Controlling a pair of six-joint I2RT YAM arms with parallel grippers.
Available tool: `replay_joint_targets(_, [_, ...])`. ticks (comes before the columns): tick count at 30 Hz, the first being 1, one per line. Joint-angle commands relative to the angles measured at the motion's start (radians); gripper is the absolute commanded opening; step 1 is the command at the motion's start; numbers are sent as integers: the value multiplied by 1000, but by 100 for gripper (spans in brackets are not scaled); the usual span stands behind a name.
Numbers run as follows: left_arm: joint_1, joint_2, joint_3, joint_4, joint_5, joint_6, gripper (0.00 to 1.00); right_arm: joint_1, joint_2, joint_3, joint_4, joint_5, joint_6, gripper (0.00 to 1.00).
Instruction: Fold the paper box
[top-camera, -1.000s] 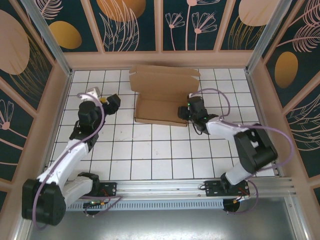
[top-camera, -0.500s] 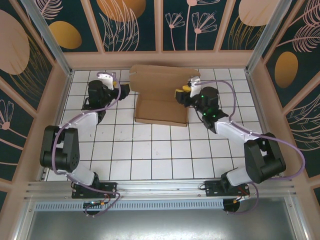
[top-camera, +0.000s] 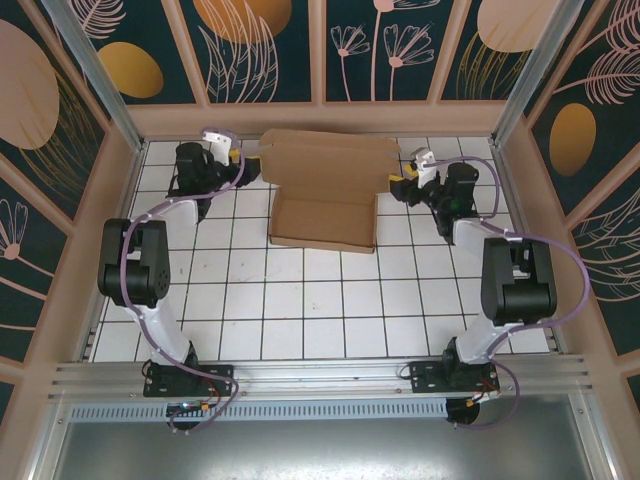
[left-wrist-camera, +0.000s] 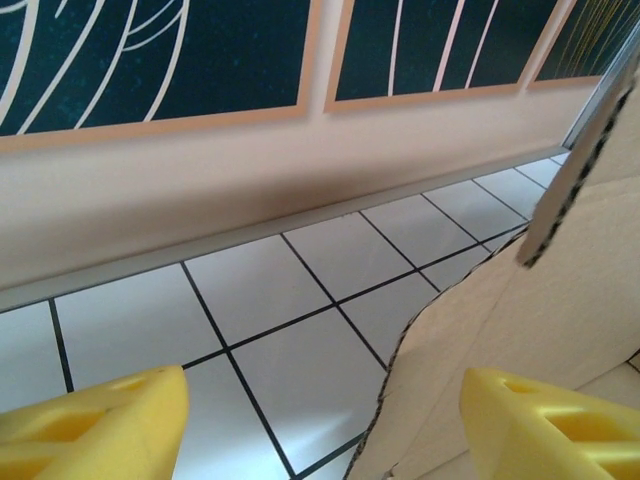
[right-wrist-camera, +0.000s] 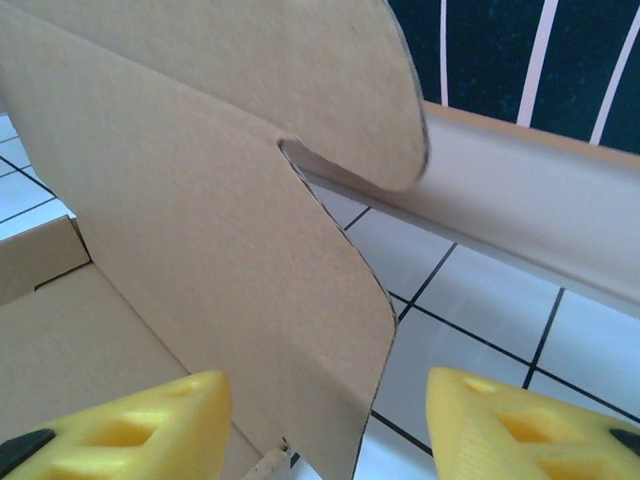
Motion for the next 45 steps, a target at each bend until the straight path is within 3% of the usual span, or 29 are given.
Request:
replay_joint_targets(1, [4, 38, 23, 36, 24, 28, 71, -12, 62, 76, 40, -81, -26, 56])
replay_joint_targets(12, [3, 139, 125, 6, 182, 37, 65, -12, 207, 193, 34, -164, -16, 52])
replay_joint_targets(17, [3, 139, 89, 49, 220, 46, 57, -4, 238, 244, -33, -225, -41, 43])
replay_joint_targets(24, [1, 113, 75, 58, 258, 26, 19, 28, 216, 213, -20, -208, -53, 26])
replay_joint_targets(29, [-17, 58, -14, 126, 240, -2, 6, 70, 165, 162, 8, -129, -24, 15])
replay_joint_targets(35, [-56, -35, -143, 176, 161, -13, 5, 156, 100, 78, 102, 138, 104, 8])
replay_joint_targets(38, [-71, -75, -209, 201, 107, -42, 9, 228, 87, 64, 85, 237, 94, 6])
replay_joint_targets(42, [-90, -127, -292, 256, 44, -88, 15, 307, 85, 60, 72, 407, 155, 17])
replay_joint_targets(45, [-102, -166, -342, 278, 15, -100, 24, 332, 76, 50, 90, 447, 248, 27])
